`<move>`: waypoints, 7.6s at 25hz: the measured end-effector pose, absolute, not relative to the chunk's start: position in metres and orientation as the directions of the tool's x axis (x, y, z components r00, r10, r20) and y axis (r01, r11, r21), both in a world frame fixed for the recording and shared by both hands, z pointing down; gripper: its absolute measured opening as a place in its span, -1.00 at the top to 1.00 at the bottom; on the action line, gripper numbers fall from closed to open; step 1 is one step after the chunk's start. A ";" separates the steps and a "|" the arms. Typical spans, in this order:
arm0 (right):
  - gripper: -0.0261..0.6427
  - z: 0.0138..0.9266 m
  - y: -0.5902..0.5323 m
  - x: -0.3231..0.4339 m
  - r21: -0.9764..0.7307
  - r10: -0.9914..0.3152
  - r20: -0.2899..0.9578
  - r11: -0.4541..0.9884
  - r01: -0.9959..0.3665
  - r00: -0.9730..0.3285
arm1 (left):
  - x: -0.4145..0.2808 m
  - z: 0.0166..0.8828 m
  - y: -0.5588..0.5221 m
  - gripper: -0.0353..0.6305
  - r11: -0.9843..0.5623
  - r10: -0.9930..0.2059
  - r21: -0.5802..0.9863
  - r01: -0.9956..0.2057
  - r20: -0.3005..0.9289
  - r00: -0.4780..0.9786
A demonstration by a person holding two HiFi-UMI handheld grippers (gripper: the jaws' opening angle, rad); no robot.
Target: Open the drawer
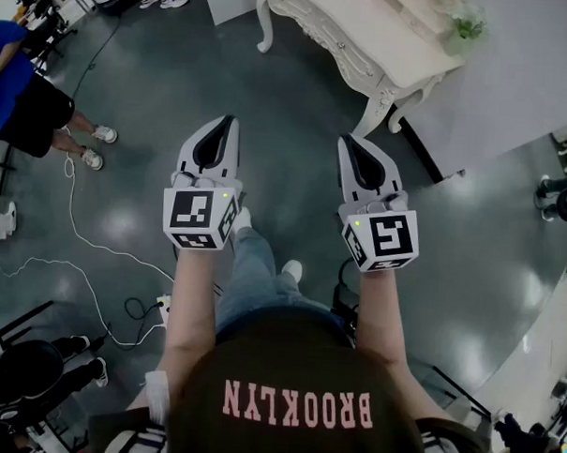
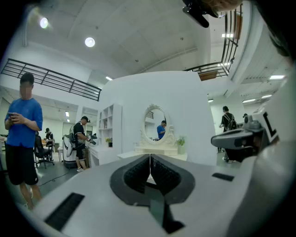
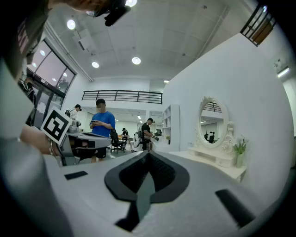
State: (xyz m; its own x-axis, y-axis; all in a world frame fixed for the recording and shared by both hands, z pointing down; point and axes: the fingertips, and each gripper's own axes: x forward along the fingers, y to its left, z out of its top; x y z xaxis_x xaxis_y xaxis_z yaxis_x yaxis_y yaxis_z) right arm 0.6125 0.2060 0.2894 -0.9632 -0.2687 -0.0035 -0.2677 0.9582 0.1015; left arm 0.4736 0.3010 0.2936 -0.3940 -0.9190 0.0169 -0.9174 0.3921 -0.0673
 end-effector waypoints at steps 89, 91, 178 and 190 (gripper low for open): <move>0.93 0.362 -0.193 -0.016 -0.016 -0.453 0.186 0.886 -0.464 -0.872 | -0.139 0.355 -0.119 0.88 0.110 -0.961 -0.110 -0.988 0.243 -0.134; 0.93 0.369 -0.199 -0.020 -0.010 -0.470 0.200 0.876 -0.481 -0.860 | -0.148 0.356 -0.132 0.88 0.096 -0.963 -0.105 -0.990 0.241 -0.119; 0.61 0.681 -0.337 -0.137 -0.250 -0.551 0.779 0.163 -0.954 -0.298 | -0.304 0.547 -0.287 0.88 -0.333 -0.760 0.181 -0.925 0.529 0.377; 0.61 0.682 -0.287 -0.146 -0.262 -0.513 0.792 0.201 -0.944 -0.329 | -0.299 0.550 -0.235 0.88 -0.298 -0.766 0.192 -0.935 0.537 0.354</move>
State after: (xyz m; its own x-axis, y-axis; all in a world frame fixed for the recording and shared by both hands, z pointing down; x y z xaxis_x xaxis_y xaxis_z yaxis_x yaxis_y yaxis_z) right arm -0.1462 -0.2875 0.6816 -0.3292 -0.5134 0.7925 -0.9439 0.2007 -0.2621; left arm -0.2991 -0.2350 0.5496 0.3542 -0.7656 0.5370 -0.9351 -0.2979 0.1920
